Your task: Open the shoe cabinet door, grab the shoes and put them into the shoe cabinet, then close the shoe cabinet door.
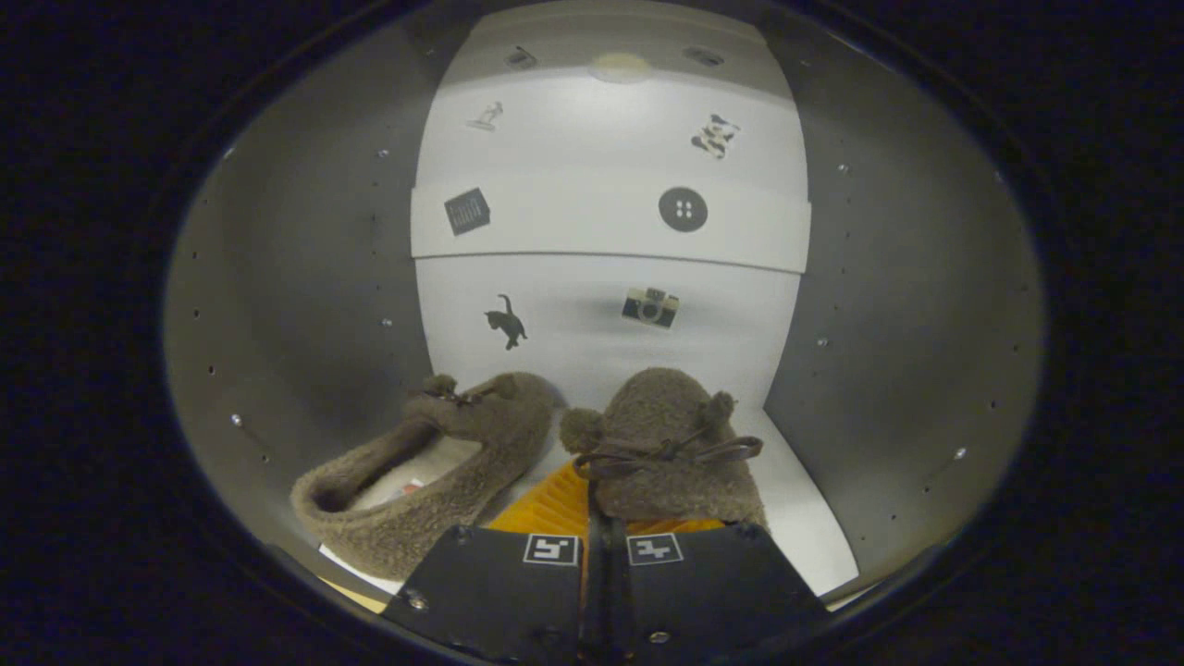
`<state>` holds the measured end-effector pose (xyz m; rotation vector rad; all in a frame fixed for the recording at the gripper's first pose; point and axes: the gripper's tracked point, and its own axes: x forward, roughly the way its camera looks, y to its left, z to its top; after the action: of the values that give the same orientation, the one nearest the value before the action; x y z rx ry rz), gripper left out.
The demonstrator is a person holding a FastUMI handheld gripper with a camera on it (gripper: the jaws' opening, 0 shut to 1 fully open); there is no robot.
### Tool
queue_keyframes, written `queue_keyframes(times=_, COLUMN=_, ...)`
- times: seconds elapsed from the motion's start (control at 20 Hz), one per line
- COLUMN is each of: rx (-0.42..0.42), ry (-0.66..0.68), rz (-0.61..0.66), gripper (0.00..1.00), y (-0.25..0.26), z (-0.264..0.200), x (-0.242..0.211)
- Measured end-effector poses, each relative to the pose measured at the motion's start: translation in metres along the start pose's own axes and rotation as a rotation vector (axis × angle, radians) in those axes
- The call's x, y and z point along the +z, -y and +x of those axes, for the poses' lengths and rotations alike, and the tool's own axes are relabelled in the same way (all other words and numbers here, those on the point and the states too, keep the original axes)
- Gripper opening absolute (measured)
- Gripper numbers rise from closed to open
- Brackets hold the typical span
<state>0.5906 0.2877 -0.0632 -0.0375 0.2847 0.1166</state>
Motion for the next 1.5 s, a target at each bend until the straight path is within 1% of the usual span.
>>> queue_keyframes(times=0.25, rx=-0.010, ry=-0.093, rz=0.025, gripper=0.06, y=-0.001, z=0.011, x=-0.009)
queue_keyframes(times=0.35, rx=-0.024, ry=-0.137, rz=0.000, gripper=0.09, y=-0.001, z=0.011, x=-0.014)
queue_keyframes(times=0.5, rx=-0.041, ry=-0.137, rz=0.004, gripper=0.13, y=0.001, z=0.008, x=-0.011)
queue_keyframes(times=0.6, rx=-0.008, ry=-0.128, rz=0.033, gripper=0.16, y=-0.004, z=0.001, x=-0.011)
queue_keyframes(times=0.65, rx=0.028, ry=-0.125, rz=0.046, gripper=0.18, y=-0.010, z=-0.002, x=-0.008)
queue_keyframes(times=0.7, rx=0.057, ry=-0.119, rz=0.053, gripper=0.27, y=-0.016, z=-0.010, x=-0.009)
queue_keyframes(times=0.75, rx=0.058, ry=-0.108, rz=0.037, gripper=0.36, y=-0.018, z=-0.016, x=-0.007)
queue_keyframes(times=0.9, rx=0.021, ry=-0.045, rz=-0.013, gripper=0.65, y=-0.016, z=-0.039, x=-0.006)
queue_keyframes(times=1.2, rx=0.006, ry=0.107, rz=-0.045, gripper=0.65, y=-0.024, z=-0.110, x=0.005)
queue_keyframes(times=1.35, rx=0.028, ry=0.152, rz=-0.026, gripper=1.00, y=-0.034, z=-0.148, x=0.002)
queue_keyframes(times=1.5, rx=0.044, ry=0.197, rz=-0.017, gripper=1.00, y=-0.042, z=-0.194, x=-0.007)
